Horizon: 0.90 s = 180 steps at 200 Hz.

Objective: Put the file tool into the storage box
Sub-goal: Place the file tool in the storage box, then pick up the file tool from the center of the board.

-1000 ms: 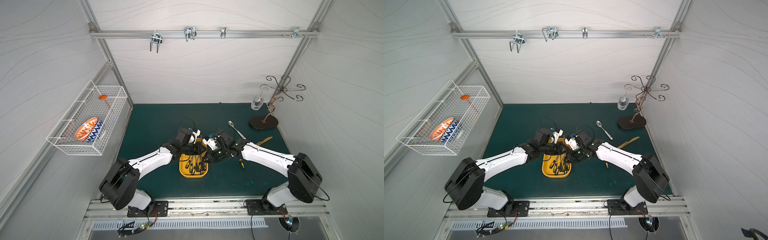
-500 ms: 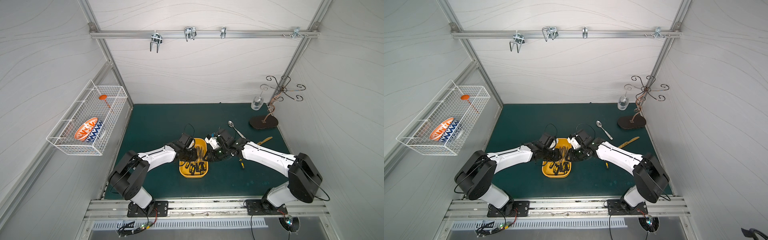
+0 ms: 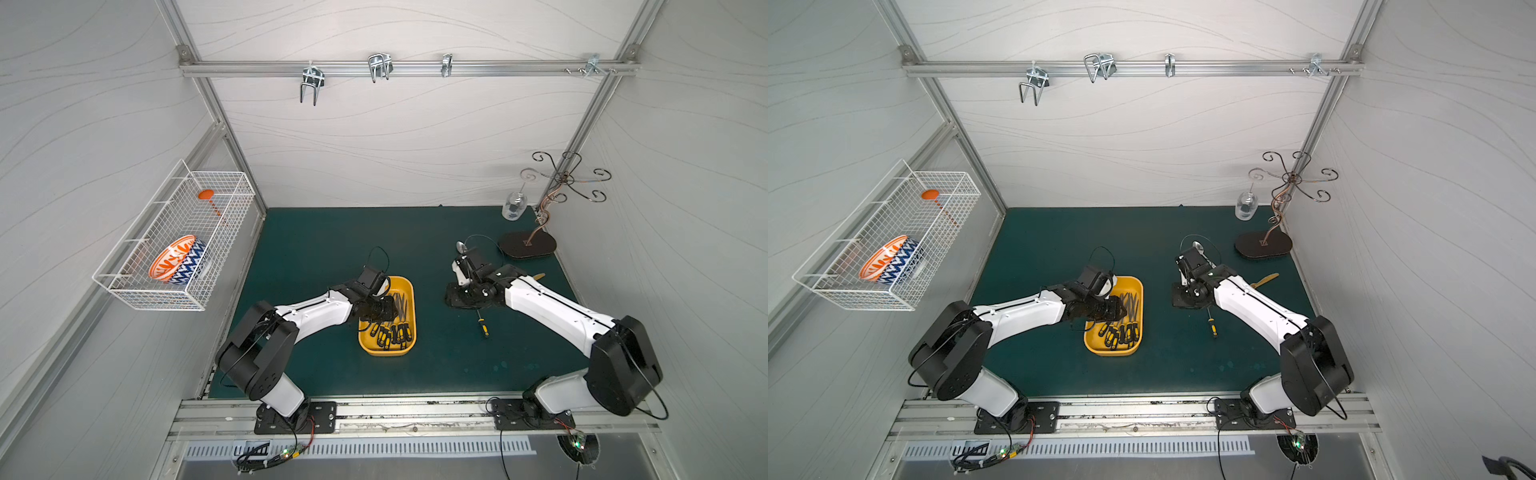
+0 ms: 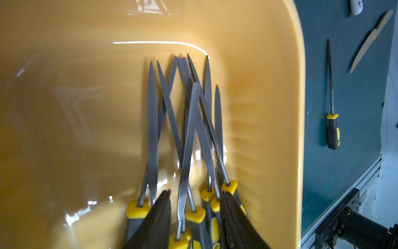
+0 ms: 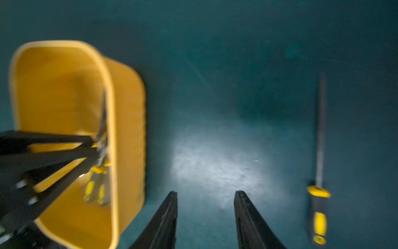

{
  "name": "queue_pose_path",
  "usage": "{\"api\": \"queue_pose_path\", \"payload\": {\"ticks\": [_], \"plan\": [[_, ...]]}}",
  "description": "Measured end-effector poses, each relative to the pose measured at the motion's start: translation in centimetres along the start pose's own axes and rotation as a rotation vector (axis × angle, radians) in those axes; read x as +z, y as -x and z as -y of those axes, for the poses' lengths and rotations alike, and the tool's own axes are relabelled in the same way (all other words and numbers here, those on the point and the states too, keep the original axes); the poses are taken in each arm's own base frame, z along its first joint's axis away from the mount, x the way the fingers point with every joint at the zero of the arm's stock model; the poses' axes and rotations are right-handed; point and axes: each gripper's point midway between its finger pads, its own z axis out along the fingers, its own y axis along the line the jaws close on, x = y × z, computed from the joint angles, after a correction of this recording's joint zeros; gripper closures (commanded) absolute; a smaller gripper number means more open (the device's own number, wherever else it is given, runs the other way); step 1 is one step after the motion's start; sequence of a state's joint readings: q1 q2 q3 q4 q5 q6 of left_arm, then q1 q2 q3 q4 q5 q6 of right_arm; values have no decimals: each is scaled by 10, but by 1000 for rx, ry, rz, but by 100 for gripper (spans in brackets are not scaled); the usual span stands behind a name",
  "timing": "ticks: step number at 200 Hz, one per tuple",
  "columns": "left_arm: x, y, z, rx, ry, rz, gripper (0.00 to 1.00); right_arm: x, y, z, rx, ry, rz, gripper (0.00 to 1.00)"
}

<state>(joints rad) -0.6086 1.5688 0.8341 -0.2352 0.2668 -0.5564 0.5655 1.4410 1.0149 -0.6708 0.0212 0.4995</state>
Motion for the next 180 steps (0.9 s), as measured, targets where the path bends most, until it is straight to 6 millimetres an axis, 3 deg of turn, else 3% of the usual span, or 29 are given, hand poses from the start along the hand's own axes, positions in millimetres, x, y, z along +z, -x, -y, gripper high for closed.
{"api": "queue_pose_path", "payload": {"ticks": [29, 57, 83, 180], "plan": [[-1, 0, 1, 1, -4, 2, 57, 15, -9, 48, 91, -125, -76, 52], [-1, 0, 1, 1, -4, 2, 56, 32, -32, 67, 98, -187, -178, 53], [-1, 0, 1, 1, -4, 2, 56, 45, -51, 75, 96, -215, -262, 53], [-3, 3, 4, 5, -16, 14, 55, 46, -51, 74, 86, -203, -267, 55]]}}
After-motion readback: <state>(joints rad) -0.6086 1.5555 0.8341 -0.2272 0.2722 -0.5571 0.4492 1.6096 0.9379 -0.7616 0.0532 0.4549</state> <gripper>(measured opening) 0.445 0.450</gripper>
